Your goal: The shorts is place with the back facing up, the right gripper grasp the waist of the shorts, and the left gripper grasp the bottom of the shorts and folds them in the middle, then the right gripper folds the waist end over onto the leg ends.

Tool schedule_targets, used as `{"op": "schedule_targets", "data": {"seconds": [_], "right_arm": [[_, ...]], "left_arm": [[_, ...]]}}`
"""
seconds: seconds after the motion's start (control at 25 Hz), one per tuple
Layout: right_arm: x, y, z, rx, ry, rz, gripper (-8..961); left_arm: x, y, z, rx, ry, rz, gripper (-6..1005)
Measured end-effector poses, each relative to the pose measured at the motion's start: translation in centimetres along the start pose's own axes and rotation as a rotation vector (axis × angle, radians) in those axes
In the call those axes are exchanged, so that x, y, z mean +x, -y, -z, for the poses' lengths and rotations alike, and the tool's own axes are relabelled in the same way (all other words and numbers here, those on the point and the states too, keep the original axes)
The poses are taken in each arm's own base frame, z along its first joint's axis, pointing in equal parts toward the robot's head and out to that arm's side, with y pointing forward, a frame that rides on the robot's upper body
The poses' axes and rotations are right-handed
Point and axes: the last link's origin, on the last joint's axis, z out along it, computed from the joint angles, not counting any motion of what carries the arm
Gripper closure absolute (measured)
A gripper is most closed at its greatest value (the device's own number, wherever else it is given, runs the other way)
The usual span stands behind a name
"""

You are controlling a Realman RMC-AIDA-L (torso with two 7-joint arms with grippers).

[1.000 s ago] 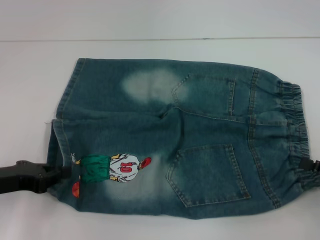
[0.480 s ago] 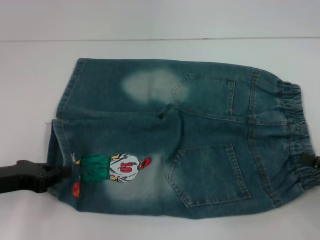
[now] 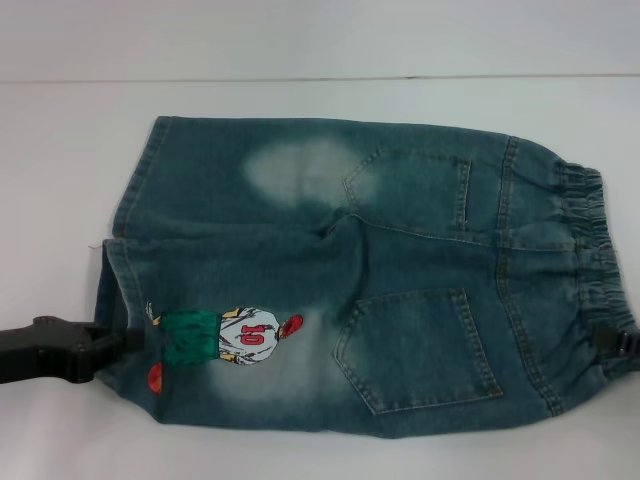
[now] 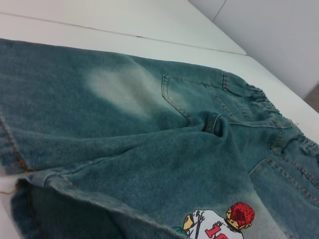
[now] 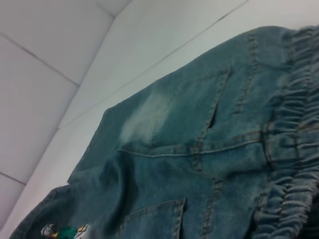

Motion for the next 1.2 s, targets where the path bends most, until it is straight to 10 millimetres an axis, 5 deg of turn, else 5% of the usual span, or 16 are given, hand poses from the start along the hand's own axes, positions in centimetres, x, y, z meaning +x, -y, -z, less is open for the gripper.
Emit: {"op": "schedule_targets", "data": {"seconds": [0.76,1.2], "right_arm": [[-0.5,-1.0,2.2,-0.079,0.119,0.015,912],[0.0,-0.5,3.3,-0.057,0.130,-0.004,910]], "left_arm": [[0.6,-0.7,0.4,-0.056,-0.027,0.012,949],[0.2,-1.1,1.3,-0.079,-0.049,0.030,949]]}}
